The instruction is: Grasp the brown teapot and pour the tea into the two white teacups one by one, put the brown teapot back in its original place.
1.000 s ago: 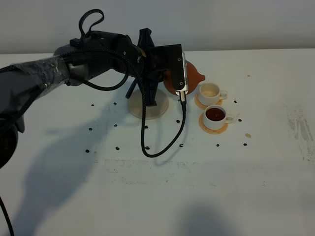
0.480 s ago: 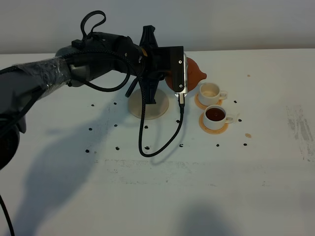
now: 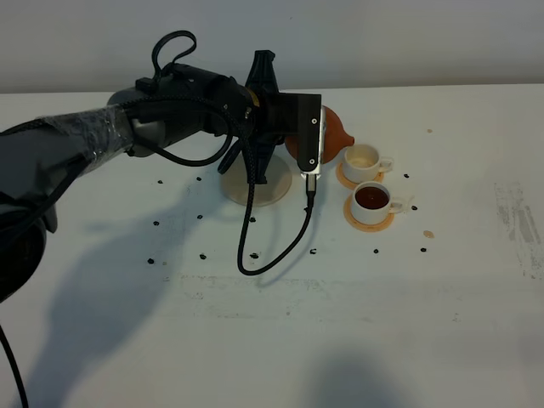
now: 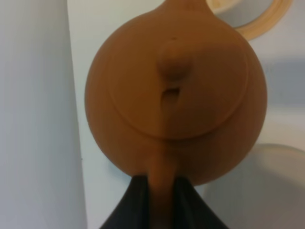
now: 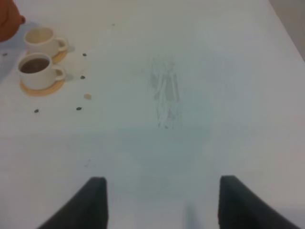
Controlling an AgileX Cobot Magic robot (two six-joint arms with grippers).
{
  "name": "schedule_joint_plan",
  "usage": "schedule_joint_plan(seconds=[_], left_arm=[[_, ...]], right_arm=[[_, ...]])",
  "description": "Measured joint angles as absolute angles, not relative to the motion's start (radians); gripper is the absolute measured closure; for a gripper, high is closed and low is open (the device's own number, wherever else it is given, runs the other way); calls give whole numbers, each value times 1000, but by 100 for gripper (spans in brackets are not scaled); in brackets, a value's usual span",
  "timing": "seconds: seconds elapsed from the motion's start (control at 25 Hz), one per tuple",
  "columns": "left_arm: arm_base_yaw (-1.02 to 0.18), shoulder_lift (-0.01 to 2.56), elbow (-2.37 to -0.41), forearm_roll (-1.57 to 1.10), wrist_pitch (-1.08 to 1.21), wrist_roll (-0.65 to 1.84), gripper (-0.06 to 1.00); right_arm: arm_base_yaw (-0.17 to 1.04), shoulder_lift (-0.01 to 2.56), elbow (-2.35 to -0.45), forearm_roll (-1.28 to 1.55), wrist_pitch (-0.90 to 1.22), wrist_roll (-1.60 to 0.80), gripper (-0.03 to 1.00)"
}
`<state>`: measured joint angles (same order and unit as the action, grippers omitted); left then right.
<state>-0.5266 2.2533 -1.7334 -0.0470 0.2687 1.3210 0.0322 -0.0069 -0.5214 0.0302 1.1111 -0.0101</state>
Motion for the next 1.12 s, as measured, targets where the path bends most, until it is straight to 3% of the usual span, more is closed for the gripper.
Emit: schedule_joint_plan(seconds=[1.12], left_arm=[[-547, 2253, -1733, 97, 190, 1366, 86]], right_arm=[[32, -7, -521, 30, 1111, -10, 48]])
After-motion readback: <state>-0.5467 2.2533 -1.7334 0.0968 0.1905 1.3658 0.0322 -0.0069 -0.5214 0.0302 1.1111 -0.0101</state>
